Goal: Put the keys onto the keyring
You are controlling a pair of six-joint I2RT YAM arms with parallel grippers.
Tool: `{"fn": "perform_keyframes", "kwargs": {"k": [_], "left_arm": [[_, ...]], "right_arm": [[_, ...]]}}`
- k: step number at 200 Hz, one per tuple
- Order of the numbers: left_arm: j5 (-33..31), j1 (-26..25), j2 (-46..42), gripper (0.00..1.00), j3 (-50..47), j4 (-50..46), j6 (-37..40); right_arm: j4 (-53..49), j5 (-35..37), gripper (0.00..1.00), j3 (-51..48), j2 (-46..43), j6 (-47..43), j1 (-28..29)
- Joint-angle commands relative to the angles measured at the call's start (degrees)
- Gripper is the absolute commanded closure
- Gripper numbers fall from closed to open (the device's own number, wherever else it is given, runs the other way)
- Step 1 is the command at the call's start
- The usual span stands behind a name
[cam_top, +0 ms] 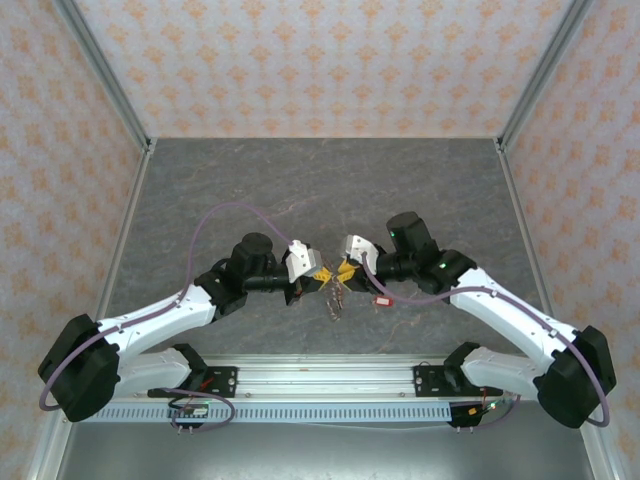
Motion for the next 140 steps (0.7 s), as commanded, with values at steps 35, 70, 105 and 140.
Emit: {"fn": "perform_keyframes", "kwargs": {"k": [35,70,105,140], "left_arm": [[1.85,-0.19,-0.28,1.0,1.42,2.73,-0.11],[1.86,-0.13,-0.38,1.0,1.51,2.91,-0.28],[2.03,-0.14,-0.28,1.0,1.77,2.19,0.12],[0.48,-0.16,-0.28,0.89,2.18,-0.61,1.71]], "right_arm": [[4.25,-2.26,0.79,1.75,1.49,-0.08,-0.34],[3.85,-2.2,0.82,1.79,2.76,-0.62,-0.42],[4.0,-2.27,0.92,2.04,2.86,-0.37,-0.35],[0.09,-1.22,0.99,4.19,2.79,-1.02,-0.3]]}}
